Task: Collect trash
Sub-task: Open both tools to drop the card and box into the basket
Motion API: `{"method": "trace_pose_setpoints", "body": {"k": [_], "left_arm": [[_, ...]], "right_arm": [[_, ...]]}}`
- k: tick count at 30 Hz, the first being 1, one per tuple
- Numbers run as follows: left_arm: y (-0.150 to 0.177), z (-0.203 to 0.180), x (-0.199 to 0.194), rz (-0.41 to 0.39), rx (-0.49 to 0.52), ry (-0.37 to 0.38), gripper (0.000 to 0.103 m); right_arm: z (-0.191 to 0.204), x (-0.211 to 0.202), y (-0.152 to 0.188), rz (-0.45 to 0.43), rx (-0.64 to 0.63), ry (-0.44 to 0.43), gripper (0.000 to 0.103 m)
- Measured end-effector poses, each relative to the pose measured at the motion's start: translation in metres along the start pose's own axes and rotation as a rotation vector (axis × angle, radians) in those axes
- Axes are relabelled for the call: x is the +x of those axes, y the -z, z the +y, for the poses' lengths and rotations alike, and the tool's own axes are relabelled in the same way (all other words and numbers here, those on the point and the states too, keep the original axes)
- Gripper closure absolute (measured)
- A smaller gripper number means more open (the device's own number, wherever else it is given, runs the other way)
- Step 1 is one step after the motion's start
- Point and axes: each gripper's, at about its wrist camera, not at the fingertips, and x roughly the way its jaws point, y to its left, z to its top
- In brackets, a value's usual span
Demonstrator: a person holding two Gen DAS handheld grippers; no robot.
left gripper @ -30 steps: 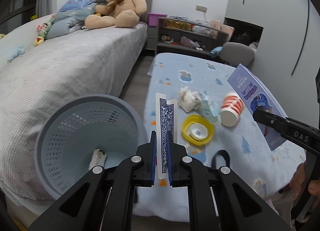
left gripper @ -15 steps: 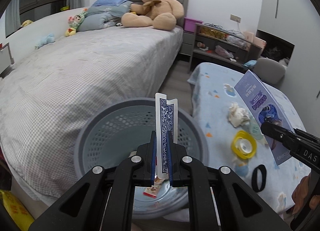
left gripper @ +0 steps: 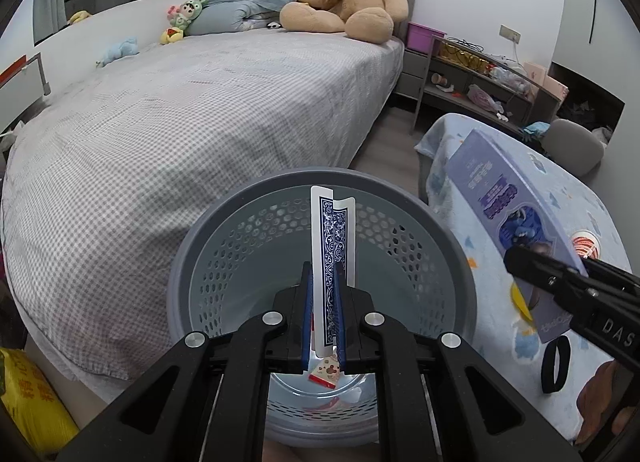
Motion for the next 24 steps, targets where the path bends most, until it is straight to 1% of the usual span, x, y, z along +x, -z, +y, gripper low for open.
{"method": "trace_pose_setpoints", "body": {"k": [8, 17, 18, 19, 20, 21, 22, 24], "left_arm": [[-0.003, 0.016, 0.002, -0.013, -0.037, -0.046, 0.094], [-0.003, 0.03, 0.002, -0.007, -0.08, -0.06, 0.094], [-0.003, 0.03, 0.002, -0.007, -0.083, -0.06, 0.092], [-0.002, 0.032, 0.001, -0.008, -0.085, -0.062, 0.084], [-0.002, 0.033, 0.001, -0.009, -0.088, -0.065, 0.079], [-0.002, 0.034, 0.0, -0.013, -0.092, -0.07, 0.07], [-0.002, 0.034, -0.001, -0.016, -0.095, -0.073, 0.065], [-0.002, 0.034, -0.003, -0.021, -0.097, -0.077, 0.063]], "right_arm": [[0.016, 0.028, -0.005, 0.062, -0.042, -0.048, 0.072], [0.034, 0.044, -0.01, 0.09, -0.097, -0.07, 0.071], [0.035, 0.044, -0.011, 0.088, -0.098, -0.076, 0.07], [0.035, 0.044, -0.012, 0.085, -0.096, -0.077, 0.069], [0.035, 0.043, -0.012, 0.084, -0.095, -0.08, 0.067], [0.034, 0.042, -0.013, 0.081, -0.091, -0.083, 0.061], [0.034, 0.041, -0.013, 0.077, -0.089, -0.082, 0.058], [0.034, 0.04, -0.013, 0.071, -0.089, -0.076, 0.058]]}}
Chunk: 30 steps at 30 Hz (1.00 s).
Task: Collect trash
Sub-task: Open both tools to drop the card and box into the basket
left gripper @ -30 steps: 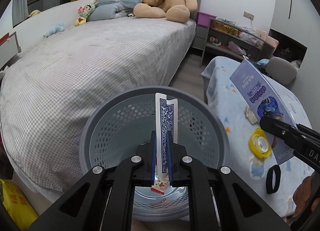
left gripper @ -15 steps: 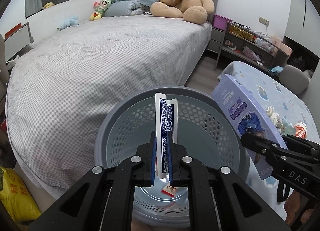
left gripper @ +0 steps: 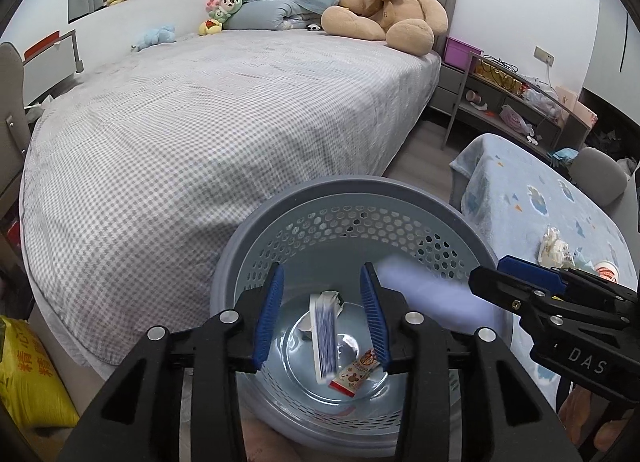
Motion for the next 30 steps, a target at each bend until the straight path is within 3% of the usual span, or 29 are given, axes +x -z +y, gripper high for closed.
{"method": "trace_pose_setpoints", "body": {"k": [7, 30], "left_arm": [[0.0, 0.001, -0.003, -0.016, -0.003, -0.021, 0.054], [0.004, -0.004, -0.011, -0.049, 0.009, -0.035, 0.043]], "right_arm": [[-0.004, -0.002, 0.004, -0.006, 0.015, 0.009, 0.058], [-0.006, -0.022, 0.016, -0.043, 0.039, 0.023, 0.052]]}}
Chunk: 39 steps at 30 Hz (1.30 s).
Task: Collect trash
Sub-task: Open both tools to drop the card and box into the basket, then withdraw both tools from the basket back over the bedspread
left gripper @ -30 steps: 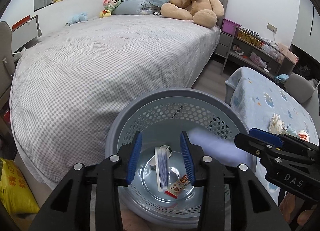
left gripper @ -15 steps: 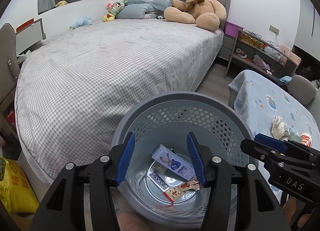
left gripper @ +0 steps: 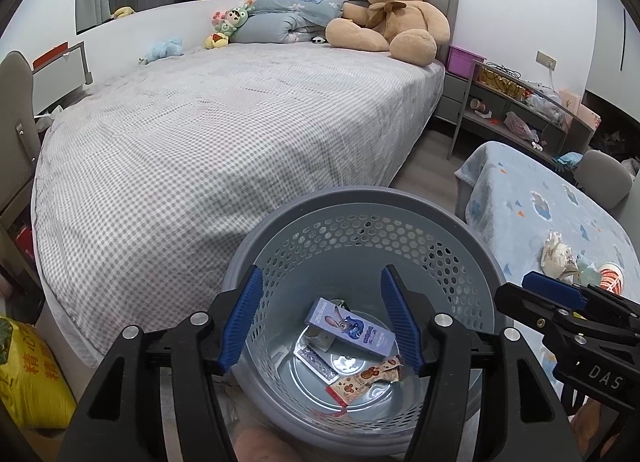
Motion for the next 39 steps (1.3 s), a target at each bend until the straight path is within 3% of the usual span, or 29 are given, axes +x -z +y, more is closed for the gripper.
{"method": "trace_pose_setpoints", "body": {"k": [11, 20, 30, 39], "left_arm": [[0.004, -0.014, -0.009, -0.019, 0.032, 0.029, 0.04], [0.01, -0.041, -0.017, -0.034, 0.096, 0.073, 0.037], [0.034, -0.089, -0.024, 0.005, 0.179, 0.199, 0.036], [0.075, -0.166, -0.037, 0.044, 0.346, 0.325, 0.036]], "right_arm": [[-0.017, -0.029, 0.02, -0.021, 0.042, 0.047, 0.043], [-0.052, -0.064, 0.047, -0.033, 0.103, 0.138, 0.037], [-0.119, -0.118, 0.091, -0.06, 0.238, 0.276, 0.033], [-0.171, -0.157, 0.135, -0.07, 0.371, 0.368, 0.033]]}}
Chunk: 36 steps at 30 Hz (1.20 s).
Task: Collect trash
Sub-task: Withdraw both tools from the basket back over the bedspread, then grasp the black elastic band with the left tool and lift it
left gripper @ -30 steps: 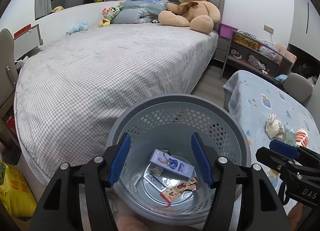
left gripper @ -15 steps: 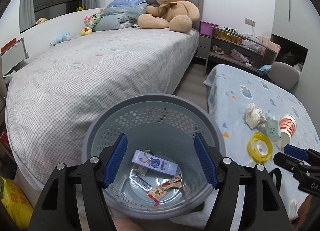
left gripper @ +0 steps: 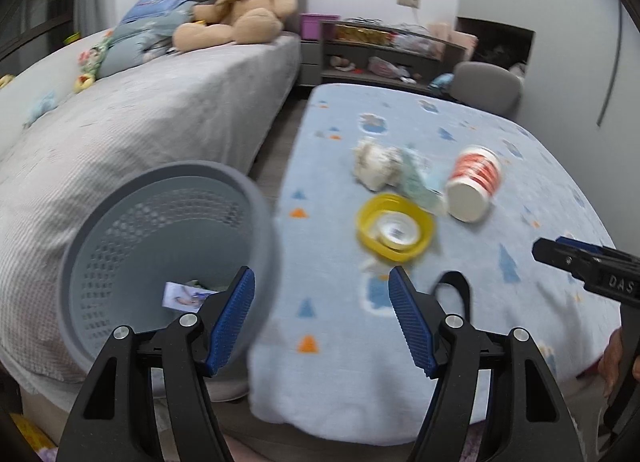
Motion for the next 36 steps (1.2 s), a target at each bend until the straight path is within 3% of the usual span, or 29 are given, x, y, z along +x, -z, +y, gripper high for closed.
{"method": "trace_pose_setpoints", "body": {"k": [8, 27, 33, 36], "left_arm": [[0.01, -0.055, 0.015, 0.064, 0.094, 0.137, 0.034], [0.027, -0.091, 0.066, 0.199, 0.174, 0.092, 0.034], [0.028, -0.098, 0.07, 0.191, 0.196, 0.072, 0.034], [0.027, -0.099, 0.069, 0.187, 0.197, 0.082, 0.046]], "right_arm": [[-0.041, -0.012, 0.007, -0.018, 0.079, 0.026, 0.033], [-0.06, -0.01, 0.011, -0.019, 0.119, 0.0, 0.032], [-0.066, -0.009, 0.011, -0.018, 0.131, -0.002, 0.032], [-0.066, -0.01, 0.011, -0.018, 0.131, -0.003, 0.032]]}}
